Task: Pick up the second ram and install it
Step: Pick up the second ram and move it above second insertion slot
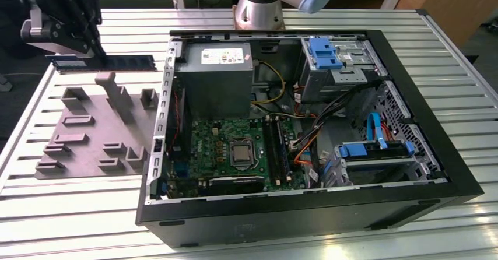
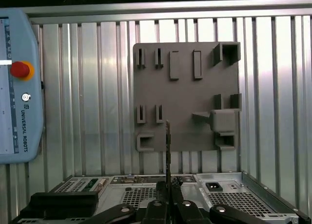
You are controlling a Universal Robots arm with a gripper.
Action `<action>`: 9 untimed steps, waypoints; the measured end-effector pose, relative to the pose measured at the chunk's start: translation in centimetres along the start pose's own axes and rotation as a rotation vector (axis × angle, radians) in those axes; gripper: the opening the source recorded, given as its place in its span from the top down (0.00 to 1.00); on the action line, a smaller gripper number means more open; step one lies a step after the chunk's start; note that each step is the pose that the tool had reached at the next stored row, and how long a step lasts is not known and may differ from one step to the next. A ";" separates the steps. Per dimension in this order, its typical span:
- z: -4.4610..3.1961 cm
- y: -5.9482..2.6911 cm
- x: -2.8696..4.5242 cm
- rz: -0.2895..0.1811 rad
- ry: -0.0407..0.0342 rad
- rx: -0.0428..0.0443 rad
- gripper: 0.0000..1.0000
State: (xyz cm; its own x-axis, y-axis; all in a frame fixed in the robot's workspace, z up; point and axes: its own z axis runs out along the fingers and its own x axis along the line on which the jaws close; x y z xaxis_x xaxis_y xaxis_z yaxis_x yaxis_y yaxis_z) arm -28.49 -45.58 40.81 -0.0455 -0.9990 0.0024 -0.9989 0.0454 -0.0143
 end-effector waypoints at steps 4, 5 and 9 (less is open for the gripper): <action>0.01 -1.01 -0.05 0.000 0.0000 -0.0001 0.86; 0.01 -1.26 -0.06 0.000 0.0001 -0.0001 0.86; 0.03 -2.20 -0.10 0.000 0.0000 0.0000 0.86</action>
State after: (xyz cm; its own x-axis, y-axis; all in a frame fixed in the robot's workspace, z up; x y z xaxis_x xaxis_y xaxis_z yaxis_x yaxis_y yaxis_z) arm -26.29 -45.59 40.81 -0.0455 -0.9990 0.0024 -0.9989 0.0455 -0.0143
